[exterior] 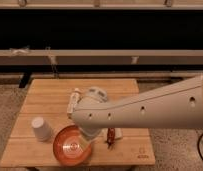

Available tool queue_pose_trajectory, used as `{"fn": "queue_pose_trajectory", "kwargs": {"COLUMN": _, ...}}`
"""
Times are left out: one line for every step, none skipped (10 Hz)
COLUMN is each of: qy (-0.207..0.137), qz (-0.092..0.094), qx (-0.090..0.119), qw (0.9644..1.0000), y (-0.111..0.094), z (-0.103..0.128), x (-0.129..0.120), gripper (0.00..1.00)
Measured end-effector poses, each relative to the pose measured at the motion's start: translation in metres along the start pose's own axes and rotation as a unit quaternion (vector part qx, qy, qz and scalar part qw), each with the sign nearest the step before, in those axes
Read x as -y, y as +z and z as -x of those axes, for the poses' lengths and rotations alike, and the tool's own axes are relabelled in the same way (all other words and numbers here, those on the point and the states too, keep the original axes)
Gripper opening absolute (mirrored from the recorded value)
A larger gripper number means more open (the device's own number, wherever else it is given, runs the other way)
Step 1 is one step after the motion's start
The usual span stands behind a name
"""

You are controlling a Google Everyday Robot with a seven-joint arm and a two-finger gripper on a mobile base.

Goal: Move the arm in a circular motion

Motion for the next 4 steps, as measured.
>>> {"fn": "queue_pose_trajectory", "kwargs": {"qy": 0.017, "qz": -0.002, "qx": -0.005, "qw": 0.9998, "y": 0.001, "z": -0.004, "x": 0.022, "gripper": 0.73}}
{"fn": "queue_pose_trajectory", "kwargs": {"qy": 0.032, "qz": -0.007, "qx": -0.010, "qw": 0.9994, "y": 0.001, "z": -0.007, "x": 0.047, "gripper": 0.73}}
{"fn": "queue_pose_trajectory", "kwargs": {"qy": 0.046, "qz": -0.011, "qx": -0.014, "qw": 0.9988, "y": 0.002, "z": -0.008, "x": 0.070, "gripper": 0.73}}
{"fn": "queue_pose_trajectory", "kwargs": {"qy": 0.060, "qz": -0.014, "qx": -0.019, "qw": 0.9979, "y": 0.004, "z": -0.006, "x": 0.091, "gripper": 0.73}}
